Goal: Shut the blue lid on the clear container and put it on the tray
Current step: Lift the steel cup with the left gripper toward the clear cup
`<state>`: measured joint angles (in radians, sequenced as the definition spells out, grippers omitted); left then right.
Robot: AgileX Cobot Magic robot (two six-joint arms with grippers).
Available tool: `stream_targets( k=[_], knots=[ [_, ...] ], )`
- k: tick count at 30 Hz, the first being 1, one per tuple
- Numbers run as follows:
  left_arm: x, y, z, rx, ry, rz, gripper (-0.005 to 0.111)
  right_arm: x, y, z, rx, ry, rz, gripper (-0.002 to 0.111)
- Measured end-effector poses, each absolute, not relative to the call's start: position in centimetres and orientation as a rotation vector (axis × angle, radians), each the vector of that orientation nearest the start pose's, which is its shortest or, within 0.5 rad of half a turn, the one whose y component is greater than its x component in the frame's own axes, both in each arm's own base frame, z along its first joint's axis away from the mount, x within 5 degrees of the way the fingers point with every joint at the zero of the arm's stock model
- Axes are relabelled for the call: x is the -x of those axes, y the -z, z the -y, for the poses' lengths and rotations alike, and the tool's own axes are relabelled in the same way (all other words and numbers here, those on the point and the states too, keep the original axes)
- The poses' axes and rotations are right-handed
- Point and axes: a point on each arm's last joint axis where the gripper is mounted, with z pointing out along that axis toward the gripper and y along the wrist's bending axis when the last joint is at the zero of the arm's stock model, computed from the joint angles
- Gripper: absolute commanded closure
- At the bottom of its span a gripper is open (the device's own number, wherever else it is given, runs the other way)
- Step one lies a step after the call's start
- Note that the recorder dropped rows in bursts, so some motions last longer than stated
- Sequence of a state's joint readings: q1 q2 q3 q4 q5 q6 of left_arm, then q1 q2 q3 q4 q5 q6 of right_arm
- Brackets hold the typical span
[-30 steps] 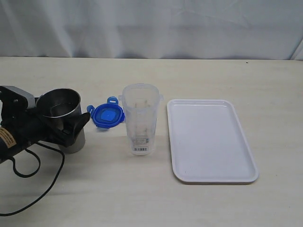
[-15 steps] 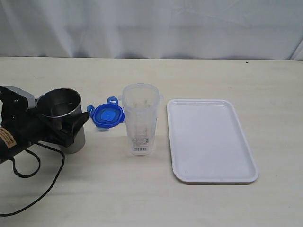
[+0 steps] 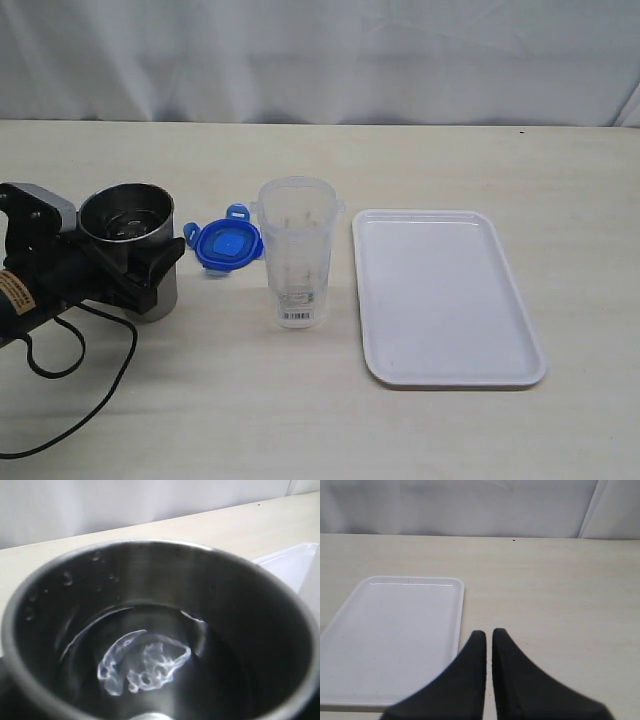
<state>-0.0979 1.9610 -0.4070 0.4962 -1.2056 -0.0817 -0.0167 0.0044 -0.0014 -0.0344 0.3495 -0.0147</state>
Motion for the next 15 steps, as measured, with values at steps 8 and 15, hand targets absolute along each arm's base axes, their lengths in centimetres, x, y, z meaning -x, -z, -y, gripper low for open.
stream_targets(
  k=[8,15],
  knots=[
    [-26.6,-9.9,6.9,-0.538,0.439,-1.785,0.107,-5.4,-18.2,0.2,0.02,0.056,-1.836,0.104],
    [-27.5,-10.1,7.6,-0.611,0.492,-1.773,0.107,-5.4,-18.2,0.2,0.02,0.056,-1.836,0.104]
  ],
)
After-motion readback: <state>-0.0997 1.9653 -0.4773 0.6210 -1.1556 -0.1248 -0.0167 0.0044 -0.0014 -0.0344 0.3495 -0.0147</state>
